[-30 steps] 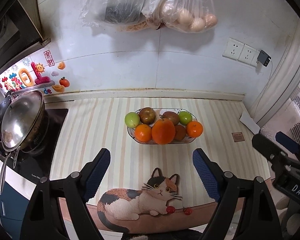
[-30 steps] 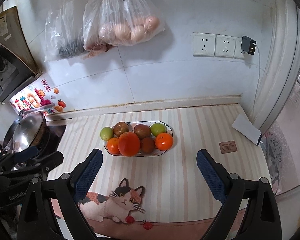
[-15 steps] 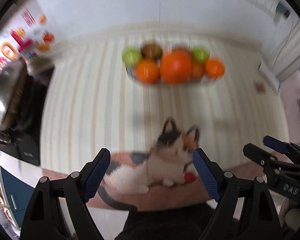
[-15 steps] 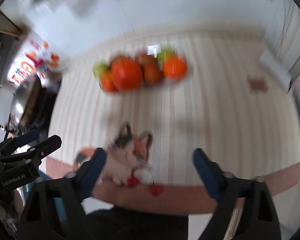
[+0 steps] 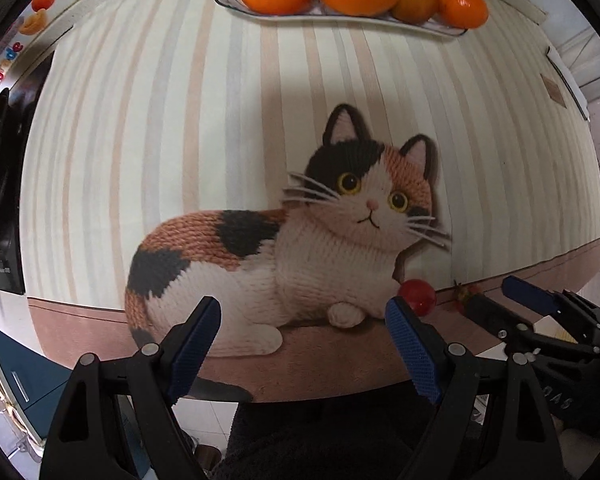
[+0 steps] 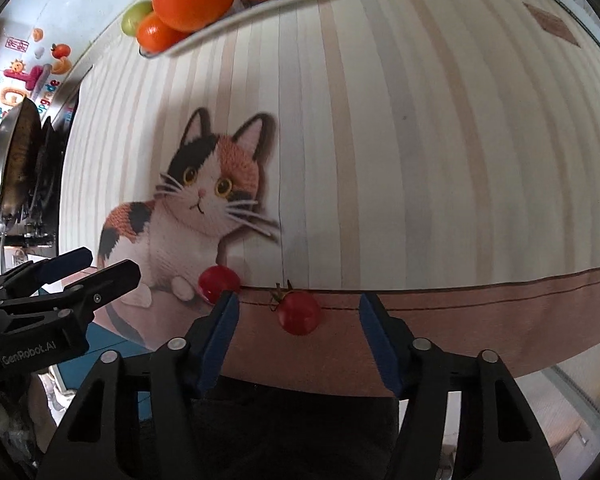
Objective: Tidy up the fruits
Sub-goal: 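Move both tools down toward the cherry tomatoes on the cloth, then grasp a cherry tomato with the right tool while the left tool grasps another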
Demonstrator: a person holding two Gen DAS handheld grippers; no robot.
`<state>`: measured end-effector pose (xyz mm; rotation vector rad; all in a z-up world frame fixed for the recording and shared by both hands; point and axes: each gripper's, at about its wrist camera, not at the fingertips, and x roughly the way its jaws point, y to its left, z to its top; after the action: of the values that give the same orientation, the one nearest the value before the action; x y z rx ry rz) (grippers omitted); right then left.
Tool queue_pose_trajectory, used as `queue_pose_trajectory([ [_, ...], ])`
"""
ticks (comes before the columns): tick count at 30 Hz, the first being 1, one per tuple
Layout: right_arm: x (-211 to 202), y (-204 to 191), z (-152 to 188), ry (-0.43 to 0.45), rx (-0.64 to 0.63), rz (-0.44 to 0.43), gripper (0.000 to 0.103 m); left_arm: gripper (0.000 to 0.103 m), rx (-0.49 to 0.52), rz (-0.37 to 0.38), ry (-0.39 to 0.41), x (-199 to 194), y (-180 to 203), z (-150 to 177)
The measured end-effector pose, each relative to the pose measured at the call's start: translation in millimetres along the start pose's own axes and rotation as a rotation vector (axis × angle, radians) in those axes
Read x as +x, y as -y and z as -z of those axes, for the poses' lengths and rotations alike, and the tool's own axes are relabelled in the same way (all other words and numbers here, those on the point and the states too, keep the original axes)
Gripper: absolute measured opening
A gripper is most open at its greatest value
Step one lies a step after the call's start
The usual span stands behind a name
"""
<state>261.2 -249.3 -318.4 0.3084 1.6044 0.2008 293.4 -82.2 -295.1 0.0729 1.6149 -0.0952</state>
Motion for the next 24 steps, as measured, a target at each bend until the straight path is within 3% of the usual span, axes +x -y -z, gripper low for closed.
queue_pose_trajectory([
  [6, 16, -14, 6, 0.007, -0.031, 0.034, 0.042, 0.084, 0.006, 0.035, 0.001, 7, 5, 9],
  [8, 18, -19, 6, 0.016, -0.051, 0.054, 0.031, 0.082, 0.009, 0.050, 0.000, 9, 9, 11],
  [17, 2, -1, 4, 0.063, 0.006, 0.077, 0.030, 0.082, 0.078, 0.135, 0.005, 20, 39, 14],
  [24, -6, 12, 1, 0.079, 0.043, 0.097, 0.030, 0.069, 0.137, 0.178, -0.025, 37, 65, 11],
])
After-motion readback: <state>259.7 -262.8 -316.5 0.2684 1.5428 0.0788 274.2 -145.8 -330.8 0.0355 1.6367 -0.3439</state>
